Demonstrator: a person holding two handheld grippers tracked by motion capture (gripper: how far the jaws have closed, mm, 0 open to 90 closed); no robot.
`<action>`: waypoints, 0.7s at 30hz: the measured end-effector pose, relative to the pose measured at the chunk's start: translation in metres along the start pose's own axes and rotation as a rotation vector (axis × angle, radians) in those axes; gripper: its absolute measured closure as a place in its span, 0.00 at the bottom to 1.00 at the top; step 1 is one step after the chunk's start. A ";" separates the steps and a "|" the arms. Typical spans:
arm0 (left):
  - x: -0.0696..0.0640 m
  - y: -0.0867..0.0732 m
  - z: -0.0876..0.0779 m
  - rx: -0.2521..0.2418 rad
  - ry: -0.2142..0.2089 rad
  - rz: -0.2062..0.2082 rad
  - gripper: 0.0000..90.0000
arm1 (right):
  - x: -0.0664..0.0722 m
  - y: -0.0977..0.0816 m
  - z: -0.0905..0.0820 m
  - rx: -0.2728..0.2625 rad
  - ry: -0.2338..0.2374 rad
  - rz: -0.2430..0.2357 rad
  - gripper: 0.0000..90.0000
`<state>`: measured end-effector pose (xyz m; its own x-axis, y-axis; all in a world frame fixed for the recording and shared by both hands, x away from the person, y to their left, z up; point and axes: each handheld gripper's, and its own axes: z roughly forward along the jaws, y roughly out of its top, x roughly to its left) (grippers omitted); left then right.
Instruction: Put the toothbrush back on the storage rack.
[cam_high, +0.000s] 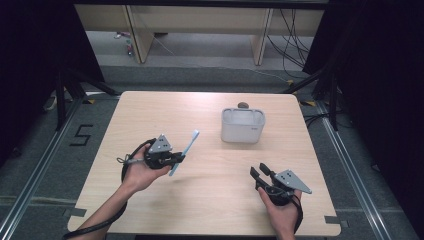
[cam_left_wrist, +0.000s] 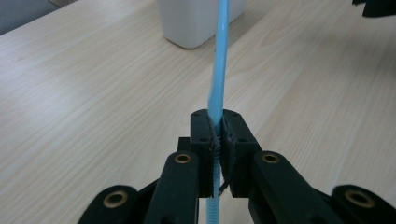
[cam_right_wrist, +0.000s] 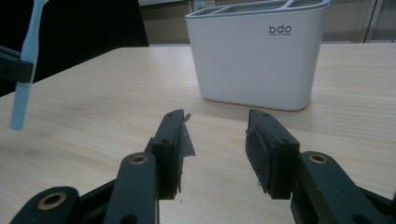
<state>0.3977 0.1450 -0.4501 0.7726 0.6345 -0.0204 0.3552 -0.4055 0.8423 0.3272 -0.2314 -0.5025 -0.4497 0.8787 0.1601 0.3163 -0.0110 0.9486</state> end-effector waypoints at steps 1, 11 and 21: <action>0.000 -0.004 0.001 -0.039 -0.008 0.001 0.93 | 0.002 0.000 0.002 -0.013 0.019 0.007 0.67; -0.007 -0.008 -0.002 -0.165 0.020 -0.033 0.93 | 0.018 0.014 0.010 -0.001 0.068 -0.008 0.71; -0.017 -0.010 -0.001 -0.210 0.034 -0.046 0.93 | 0.039 0.028 0.023 -0.035 0.145 -0.001 0.73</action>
<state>0.3810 0.1390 -0.4581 0.7388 0.6723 -0.0466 0.2700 -0.2319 0.9345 0.3371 -0.1862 -0.4762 -0.5667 0.8008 0.1940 0.2872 -0.0287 0.9574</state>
